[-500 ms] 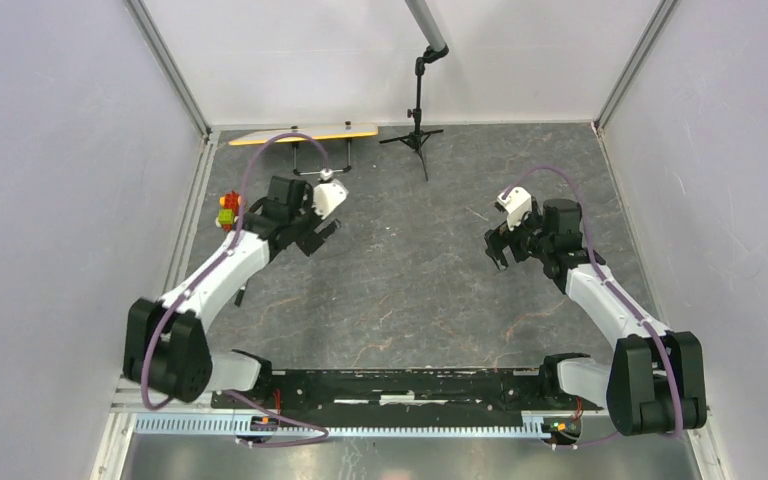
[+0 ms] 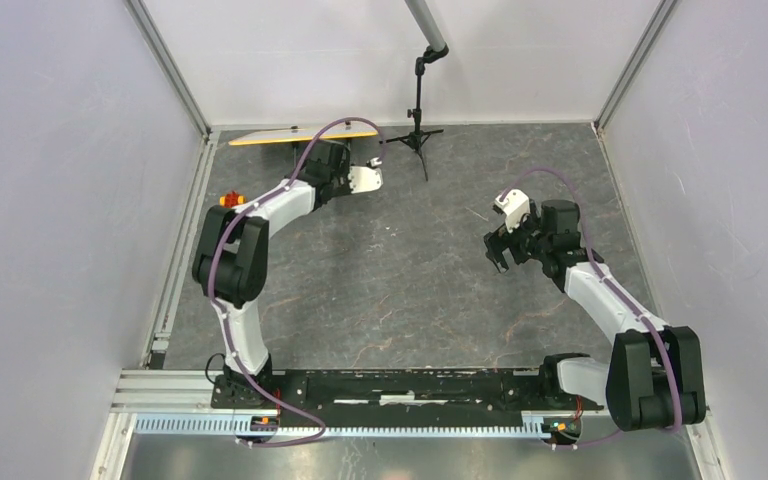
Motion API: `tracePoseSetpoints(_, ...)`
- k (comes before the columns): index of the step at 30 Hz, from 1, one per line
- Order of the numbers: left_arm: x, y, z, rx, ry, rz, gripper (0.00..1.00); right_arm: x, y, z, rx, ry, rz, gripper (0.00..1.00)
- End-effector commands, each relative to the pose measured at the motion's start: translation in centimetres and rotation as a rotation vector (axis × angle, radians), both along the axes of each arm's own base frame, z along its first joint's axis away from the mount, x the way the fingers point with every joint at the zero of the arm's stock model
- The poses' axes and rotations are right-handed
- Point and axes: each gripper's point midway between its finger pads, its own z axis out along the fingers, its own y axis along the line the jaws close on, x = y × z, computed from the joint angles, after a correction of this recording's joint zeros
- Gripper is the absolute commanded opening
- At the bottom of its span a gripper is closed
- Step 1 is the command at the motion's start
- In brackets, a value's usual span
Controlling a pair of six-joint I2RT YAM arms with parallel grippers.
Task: Write a sentence on the whiteboard
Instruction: Move the whiteboard to the center of the board.
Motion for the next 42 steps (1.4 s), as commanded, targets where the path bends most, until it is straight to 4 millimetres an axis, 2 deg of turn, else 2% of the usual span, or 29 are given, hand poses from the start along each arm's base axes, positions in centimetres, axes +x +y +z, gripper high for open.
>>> tracePoseSetpoints(1, 5.5, -1.8, 2.6, 0.042, -0.106, -0.122, 0.17, 0.6, -0.3, 0.2, -0.019, -0.014, -0.002, 0.97)
tracePoseSetpoints(3, 6.7, -1.9, 1.7, 0.064, -0.091, -0.134, 0.08, 0.5, -0.4, 0.0, -0.023, -0.007, 0.000, 0.97)
tracePoseSetpoints(6, 8.3, -1.8, 0.5, 0.095, -0.078, -0.146, 0.03, 0.5, -0.4, -0.3, -0.029, 0.003, 0.003, 0.97)
tracePoseSetpoints(12, 9.9, -1.2, -2.3, 0.161, -0.053, -0.169, 0.02, 0.4, -0.4, -0.8, -0.036, 0.018, 0.007, 0.97)
tracePoseSetpoints(18, 11.8, 0.5, -4.7, 0.208, -0.035, -0.158, 0.02, 0.3, -0.4, -1.1, -0.036, 0.028, 0.014, 0.97)
tracePoseSetpoints(23, 11.8, 1.6, -6.7, 0.253, 0.002, -0.171, 0.02, 0.2, -0.4, -1.1, -0.037, 0.030, 0.017, 0.97)
tracePoseSetpoints(26, 11.5, 1.9, -7.6, 0.305, -0.036, -0.190, 0.02, 0.3, -0.4, -1.1, -0.038, 0.028, 0.016, 0.97)
tracePoseSetpoints(34, 10.6, 2.4, -6.8, 0.359, -0.128, -0.185, 0.02, 0.3, -0.3, -1.2, -0.035, 0.035, 0.020, 0.97)
tracePoseSetpoints(42, 12.0, 2.5, -4.8, 0.379, -0.196, -0.167, 0.02, 0.2, -0.3, -1.2, -0.037, 0.033, 0.020, 0.97)
